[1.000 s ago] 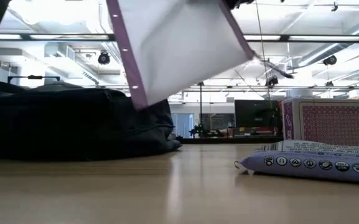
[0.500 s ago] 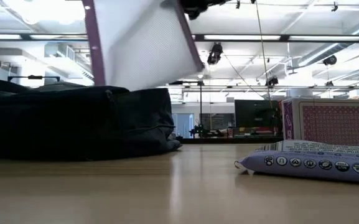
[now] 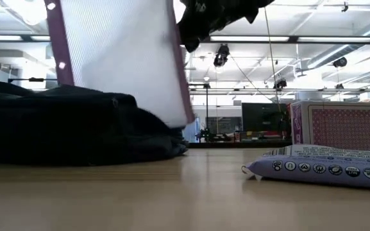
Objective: Unpack backpack
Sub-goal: Prepare the transparent zip bag, then put the pink USB adapter into the transparent zip bag
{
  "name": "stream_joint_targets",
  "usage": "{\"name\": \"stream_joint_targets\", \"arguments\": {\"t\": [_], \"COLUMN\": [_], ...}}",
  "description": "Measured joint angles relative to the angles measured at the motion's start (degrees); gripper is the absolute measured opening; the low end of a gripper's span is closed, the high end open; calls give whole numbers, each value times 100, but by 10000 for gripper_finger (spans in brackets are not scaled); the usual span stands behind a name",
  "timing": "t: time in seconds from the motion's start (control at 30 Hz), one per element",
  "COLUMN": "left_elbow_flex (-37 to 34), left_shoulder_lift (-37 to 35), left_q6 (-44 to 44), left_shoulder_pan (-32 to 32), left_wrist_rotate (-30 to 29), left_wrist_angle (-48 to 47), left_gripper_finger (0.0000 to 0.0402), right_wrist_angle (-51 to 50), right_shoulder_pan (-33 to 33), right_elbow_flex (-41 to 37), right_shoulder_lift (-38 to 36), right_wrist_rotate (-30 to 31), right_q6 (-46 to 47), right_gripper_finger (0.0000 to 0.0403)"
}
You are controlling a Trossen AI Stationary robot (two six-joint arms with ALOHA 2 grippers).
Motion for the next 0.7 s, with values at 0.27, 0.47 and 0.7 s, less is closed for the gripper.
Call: {"name": "stream_joint_targets", "arguments": {"t": [0.27,0.47,0.7], "left_elbow_flex": [-1324,-1933,-2685], "left_shoulder_lift": [-339,-1043,-1841], "left_q6": [-120,-212,-344], "left_shoulder_pan": [-93,-88,-93], "left_wrist_rotate": [56,66,53], "left_wrist_angle": [407,986,1787], "left_gripper_finger": [0,0,0], "right_wrist_angle": [0,-245,-1976], "right_shoulder_pan": [42,171,359], "right_elbow_flex": [-385,-508,-513], "right_shoulder_lift": [-2,-163,-724], "right_wrist_rotate": [51,387,1173], "right_q6": [422,726,761], "right_gripper_finger": [0,0,0]}}
